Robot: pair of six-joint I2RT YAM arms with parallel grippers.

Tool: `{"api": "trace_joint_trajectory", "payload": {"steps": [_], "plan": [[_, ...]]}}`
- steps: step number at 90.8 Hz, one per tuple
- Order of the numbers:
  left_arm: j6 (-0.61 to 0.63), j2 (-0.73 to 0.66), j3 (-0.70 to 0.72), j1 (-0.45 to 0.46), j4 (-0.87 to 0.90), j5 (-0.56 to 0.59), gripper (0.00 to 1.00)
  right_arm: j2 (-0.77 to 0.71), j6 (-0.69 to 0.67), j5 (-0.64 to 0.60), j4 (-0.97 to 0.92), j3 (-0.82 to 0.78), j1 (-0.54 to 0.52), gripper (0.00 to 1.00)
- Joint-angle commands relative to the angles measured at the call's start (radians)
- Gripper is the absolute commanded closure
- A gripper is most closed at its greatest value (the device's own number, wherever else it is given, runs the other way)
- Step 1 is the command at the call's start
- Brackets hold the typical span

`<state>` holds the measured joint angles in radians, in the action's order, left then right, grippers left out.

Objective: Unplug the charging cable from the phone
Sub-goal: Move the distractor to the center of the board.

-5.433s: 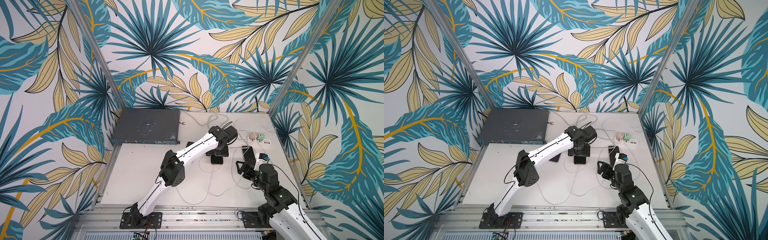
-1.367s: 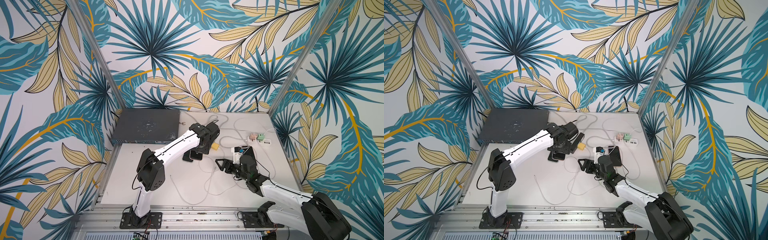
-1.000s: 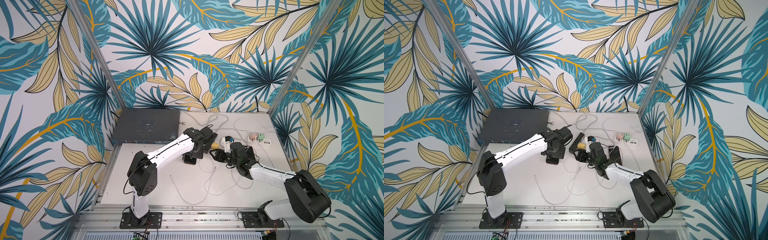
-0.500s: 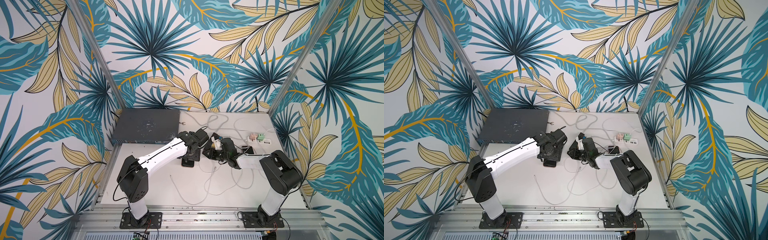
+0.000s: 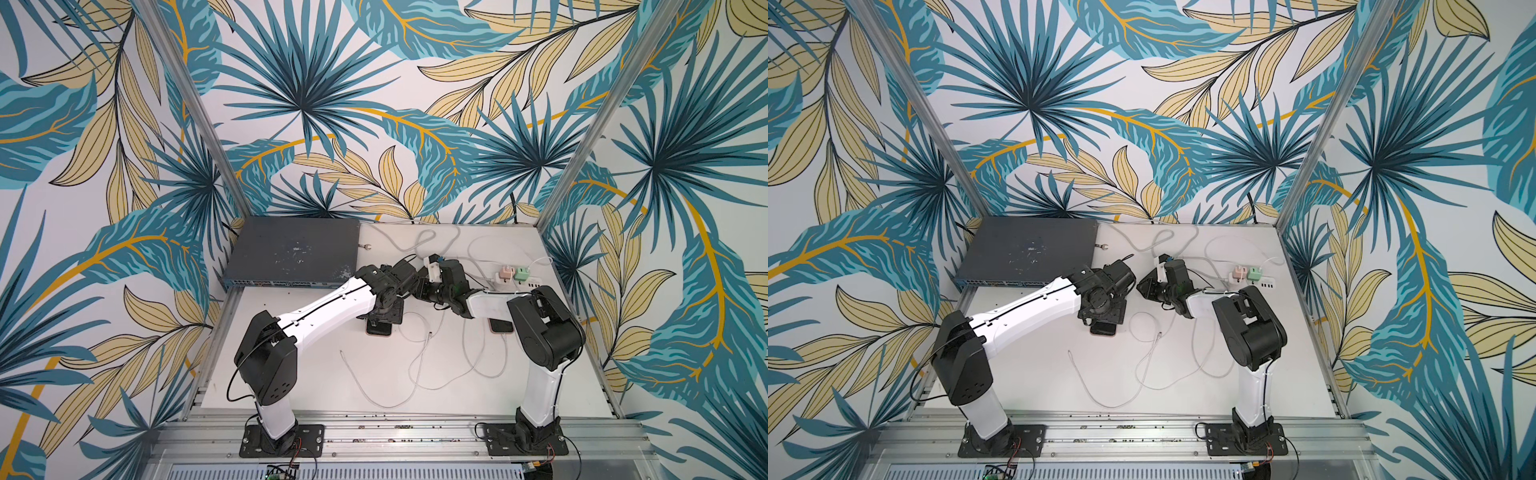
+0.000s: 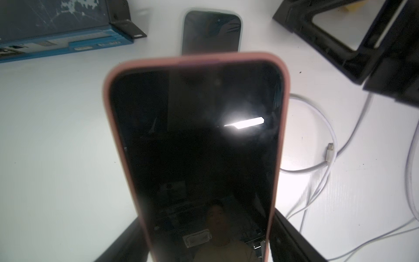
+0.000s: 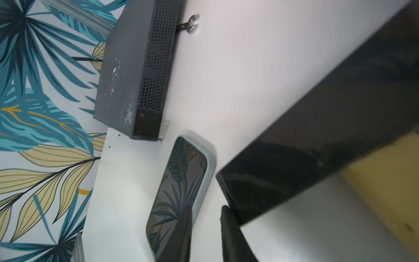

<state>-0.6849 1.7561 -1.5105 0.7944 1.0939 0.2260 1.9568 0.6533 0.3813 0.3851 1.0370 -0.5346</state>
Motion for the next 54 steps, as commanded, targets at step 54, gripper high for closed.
{"api": "trace_joint_trajectory", "payload": {"steps": [54], "plan": [[0.041, 0.033, -0.075, -0.017, -0.019, 0.019, 0.52, -0.29, -0.125, -0.242, -0.208, -0.27, -0.109, 0.4]]}}
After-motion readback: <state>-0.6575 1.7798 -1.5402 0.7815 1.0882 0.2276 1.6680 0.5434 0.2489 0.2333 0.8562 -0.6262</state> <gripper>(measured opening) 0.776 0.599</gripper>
